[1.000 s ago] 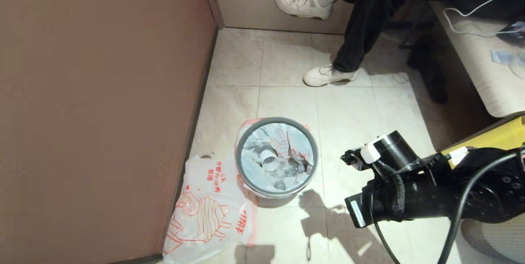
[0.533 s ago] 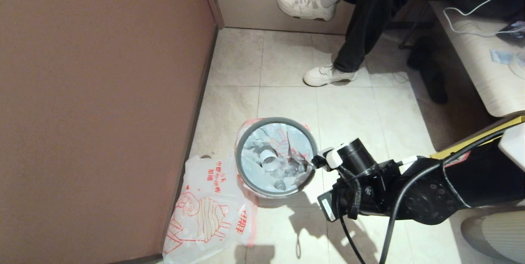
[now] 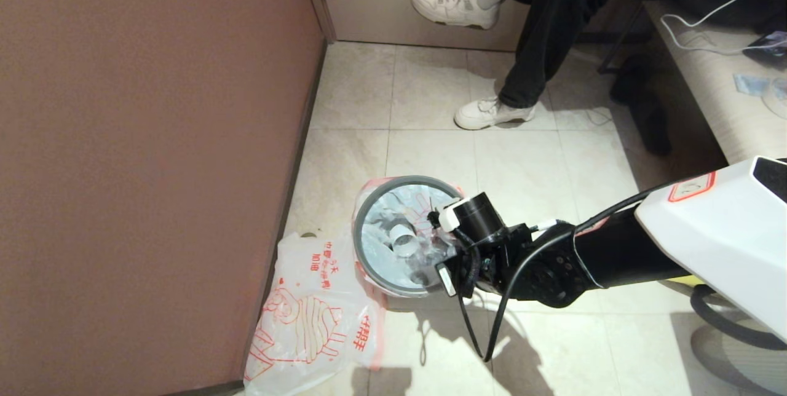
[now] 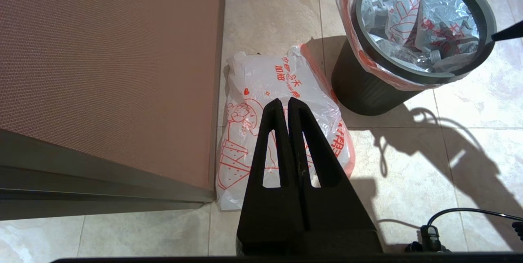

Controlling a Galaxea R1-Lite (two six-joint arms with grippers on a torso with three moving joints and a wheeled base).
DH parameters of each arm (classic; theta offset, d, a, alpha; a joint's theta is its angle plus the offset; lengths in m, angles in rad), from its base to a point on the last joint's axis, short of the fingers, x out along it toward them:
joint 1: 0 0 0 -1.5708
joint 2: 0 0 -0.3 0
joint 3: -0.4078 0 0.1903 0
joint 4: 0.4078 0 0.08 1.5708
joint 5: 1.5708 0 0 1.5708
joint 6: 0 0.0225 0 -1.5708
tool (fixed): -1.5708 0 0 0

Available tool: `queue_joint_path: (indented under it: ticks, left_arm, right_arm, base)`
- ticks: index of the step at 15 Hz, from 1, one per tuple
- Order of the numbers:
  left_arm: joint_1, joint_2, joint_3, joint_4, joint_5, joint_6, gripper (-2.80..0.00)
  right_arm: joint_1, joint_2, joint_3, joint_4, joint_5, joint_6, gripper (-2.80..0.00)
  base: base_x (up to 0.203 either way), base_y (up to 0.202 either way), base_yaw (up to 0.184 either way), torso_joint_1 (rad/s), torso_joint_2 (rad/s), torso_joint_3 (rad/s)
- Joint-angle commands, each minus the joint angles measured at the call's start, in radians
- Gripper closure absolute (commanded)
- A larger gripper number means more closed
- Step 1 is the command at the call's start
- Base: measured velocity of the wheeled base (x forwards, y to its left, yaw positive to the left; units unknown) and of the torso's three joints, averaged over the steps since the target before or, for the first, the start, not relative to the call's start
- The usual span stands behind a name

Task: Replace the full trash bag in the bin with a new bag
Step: Place the trash can ring on the floor

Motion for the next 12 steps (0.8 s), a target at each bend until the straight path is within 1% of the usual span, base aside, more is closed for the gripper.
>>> queue_joint_path:
  ticks: [1, 3, 5, 8, 12]
  left_arm:
    - [0.0, 0.001, 0.0, 0.0, 0.0, 0.0, 0.0]
    - [0.0, 0.001, 0.0, -0.001, 0.0, 0.0, 0.0]
    - [0.0, 0.001, 0.0, -0.014, 0.0, 0.0, 0.0]
    - [0.0, 0.0, 0.0, 0.0, 0.0, 0.0, 0.0]
    - [0.0, 0.001, 0.0, -0.001, 0.0, 0.0, 0.0]
  right_arm:
    - [-0.011, 0.045, -0.047, 0.001, -0.018, -0.017, 0.0]
    - [-0.038, 0.069, -0.107, 0.006, -0.051, -0.06, 0.0]
    - [-0.062, 0.105, -0.162, 0.032, -0.17, -0.127, 0.0]
    - [-0.073, 0.132, -0.259, 0.044, -0.195, -0.145, 0.0]
    - [-0.109, 0.146, -0.285, 0.06, -0.201, -0.191, 0.0]
  base:
    - [0.0, 0.0, 0.0, 0.0, 0.0, 0.0]
    - [0.0, 0.0, 0.0, 0.0, 0.0, 0.0]
    - [0.0, 0.0, 0.0, 0.0, 0.0, 0.0]
    - [0.0, 0.0, 0.0, 0.0, 0.0, 0.0]
    - [0.0, 0.0, 0.0, 0.0, 0.0, 0.0]
